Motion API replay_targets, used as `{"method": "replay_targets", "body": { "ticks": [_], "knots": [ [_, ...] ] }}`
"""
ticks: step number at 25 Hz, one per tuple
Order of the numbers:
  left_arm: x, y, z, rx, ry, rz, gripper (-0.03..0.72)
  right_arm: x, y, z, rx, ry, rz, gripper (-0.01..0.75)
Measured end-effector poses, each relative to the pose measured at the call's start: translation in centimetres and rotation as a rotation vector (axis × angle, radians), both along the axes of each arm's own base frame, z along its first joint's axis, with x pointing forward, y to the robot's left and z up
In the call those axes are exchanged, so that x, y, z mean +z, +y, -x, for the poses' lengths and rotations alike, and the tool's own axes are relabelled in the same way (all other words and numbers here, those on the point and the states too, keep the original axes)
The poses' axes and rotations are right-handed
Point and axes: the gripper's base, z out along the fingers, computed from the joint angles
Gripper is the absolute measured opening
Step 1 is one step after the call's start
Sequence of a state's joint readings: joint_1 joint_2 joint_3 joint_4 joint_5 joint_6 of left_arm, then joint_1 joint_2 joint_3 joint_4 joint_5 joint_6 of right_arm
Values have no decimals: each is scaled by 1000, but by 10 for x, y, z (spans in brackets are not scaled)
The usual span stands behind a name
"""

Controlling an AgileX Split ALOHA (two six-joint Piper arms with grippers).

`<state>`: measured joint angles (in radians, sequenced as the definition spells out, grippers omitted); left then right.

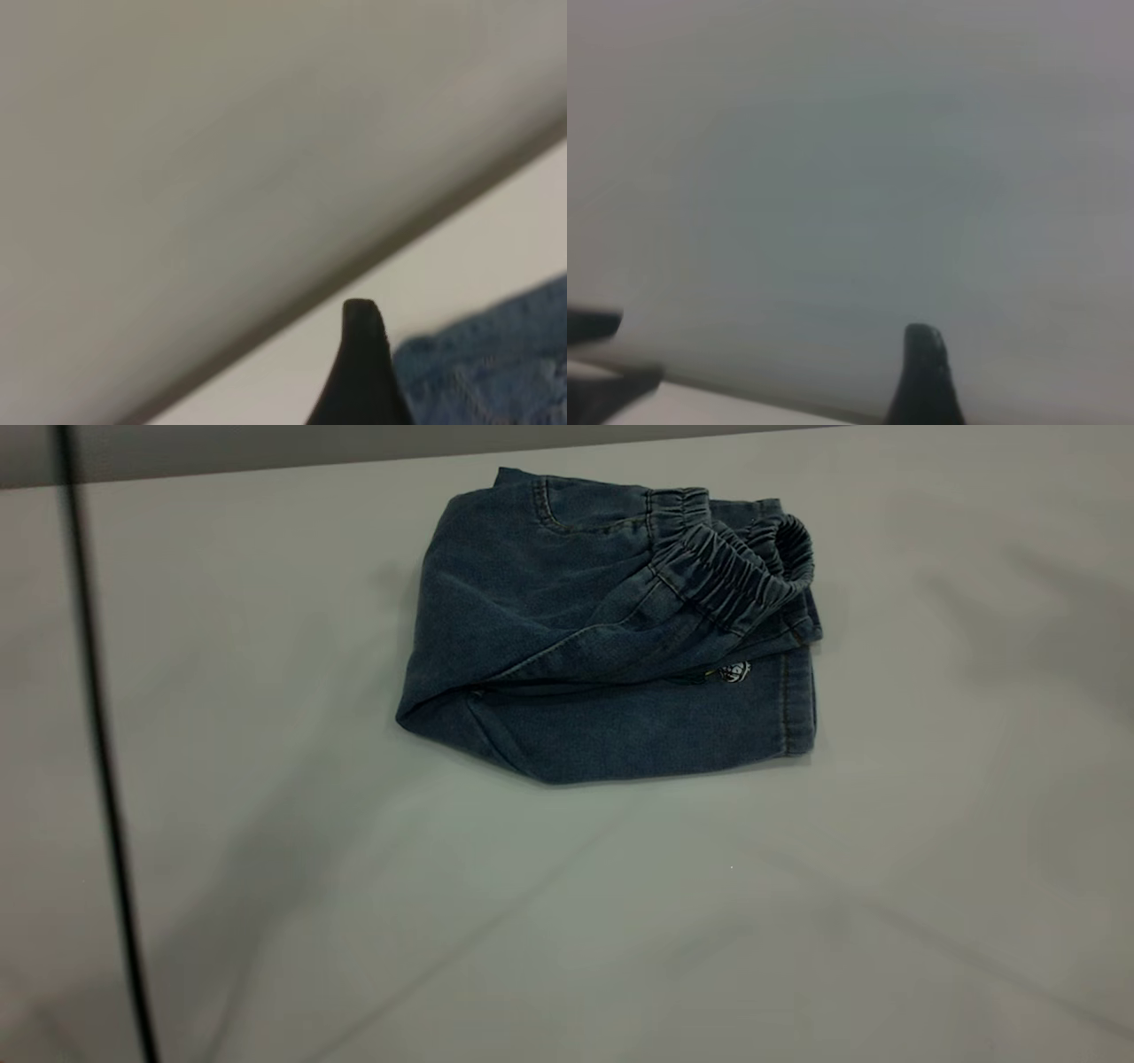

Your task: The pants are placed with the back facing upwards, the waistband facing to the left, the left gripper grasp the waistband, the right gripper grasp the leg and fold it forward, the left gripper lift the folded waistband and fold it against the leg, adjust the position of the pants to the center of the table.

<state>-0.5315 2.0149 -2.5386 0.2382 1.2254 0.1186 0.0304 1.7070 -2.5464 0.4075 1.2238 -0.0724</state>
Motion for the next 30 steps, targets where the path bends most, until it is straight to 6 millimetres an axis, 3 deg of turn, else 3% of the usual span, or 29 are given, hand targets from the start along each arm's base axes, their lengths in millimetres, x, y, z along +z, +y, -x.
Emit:
{"method": "replay_targets", "body": {
  "ticks": [6,11,13,18,30],
  "knots": [
    [53,34,58,6,-80,59,510,14,-1,81,37,-56,80,457],
    [77,65,115,22,-84,155,510,-4,-1,146,73,-44,121,457],
    [76,75,136,11,-66,161,510,-16,-1,170,89,-34,129,457],
    [67,105,195,-21,-27,187,510,-57,2,224,146,-9,122,457],
    [-16,169,312,-46,30,185,510,-140,-3,314,120,-37,133,457]
  ]
}}
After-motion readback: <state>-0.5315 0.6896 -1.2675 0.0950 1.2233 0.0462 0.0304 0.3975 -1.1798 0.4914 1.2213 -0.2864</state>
